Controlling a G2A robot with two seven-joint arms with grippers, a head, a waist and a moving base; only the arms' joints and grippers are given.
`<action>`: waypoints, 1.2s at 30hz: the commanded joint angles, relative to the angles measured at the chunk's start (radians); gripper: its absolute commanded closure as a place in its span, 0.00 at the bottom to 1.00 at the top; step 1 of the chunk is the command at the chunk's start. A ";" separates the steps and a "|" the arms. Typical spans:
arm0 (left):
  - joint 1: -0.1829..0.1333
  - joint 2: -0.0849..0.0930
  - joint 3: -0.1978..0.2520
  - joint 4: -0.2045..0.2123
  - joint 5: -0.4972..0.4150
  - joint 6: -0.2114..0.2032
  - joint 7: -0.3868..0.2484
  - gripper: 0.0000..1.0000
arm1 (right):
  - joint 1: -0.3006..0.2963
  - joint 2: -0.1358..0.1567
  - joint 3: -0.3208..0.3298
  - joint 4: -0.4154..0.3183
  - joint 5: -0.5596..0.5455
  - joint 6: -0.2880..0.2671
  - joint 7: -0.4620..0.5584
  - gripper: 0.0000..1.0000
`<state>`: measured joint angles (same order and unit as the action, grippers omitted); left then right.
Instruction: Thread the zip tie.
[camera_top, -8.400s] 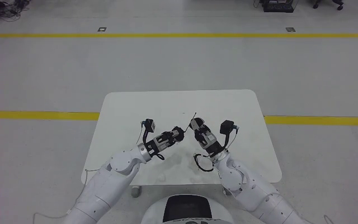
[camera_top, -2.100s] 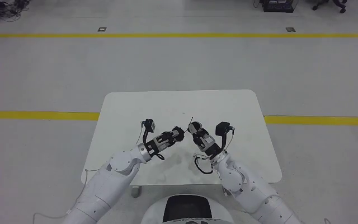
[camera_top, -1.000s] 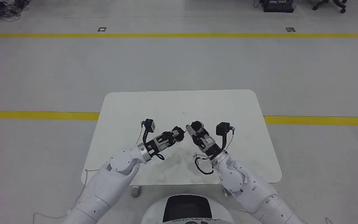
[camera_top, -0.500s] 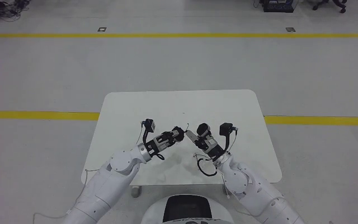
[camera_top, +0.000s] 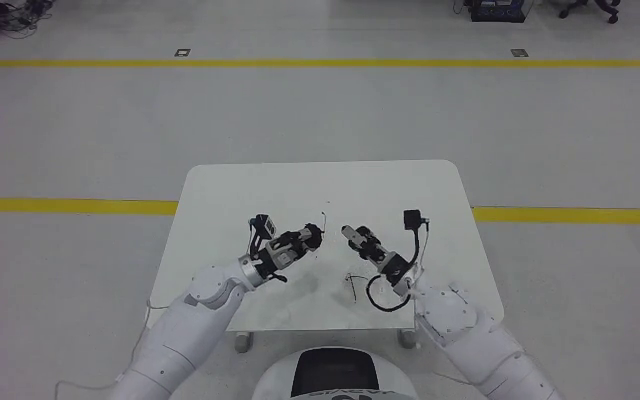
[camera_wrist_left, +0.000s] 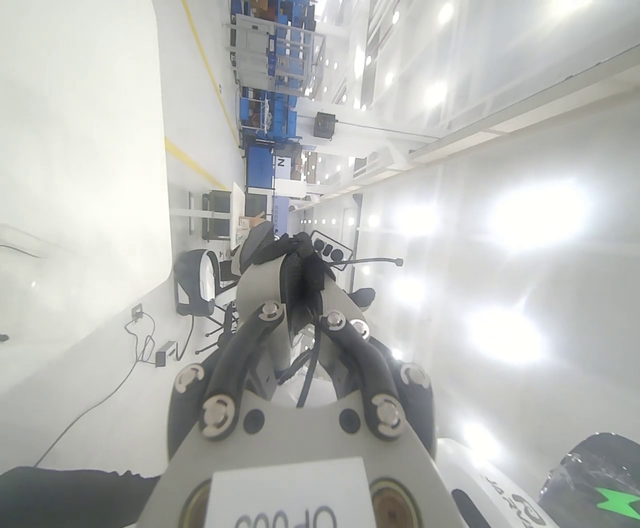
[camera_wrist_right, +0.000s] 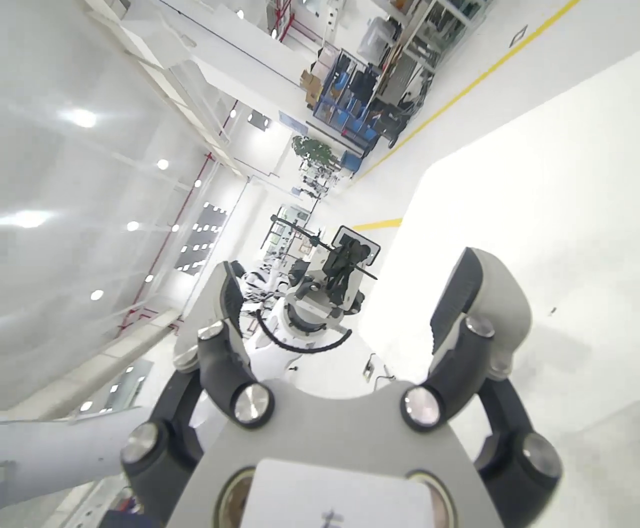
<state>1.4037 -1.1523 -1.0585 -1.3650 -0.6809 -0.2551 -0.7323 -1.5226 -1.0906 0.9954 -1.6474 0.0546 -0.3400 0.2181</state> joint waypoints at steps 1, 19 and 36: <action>-0.007 0.000 0.005 0.004 0.009 -0.007 -0.015 1.00 | 0.009 0.001 0.029 0.013 0.046 0.000 0.062 0.00; -0.014 -0.007 0.006 0.023 -0.215 0.110 -0.127 1.00 | -0.004 -0.005 0.115 0.091 0.421 0.000 0.418 0.00; -0.031 -0.026 0.052 0.060 -0.348 0.171 -0.159 1.00 | 0.013 -0.037 0.129 0.189 0.574 0.000 0.622 0.00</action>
<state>1.3694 -1.1758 -1.0121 -1.3083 -0.9960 -0.0997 -0.8764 -1.5102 -1.1249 1.1324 -1.4633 0.6047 -0.3392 0.8270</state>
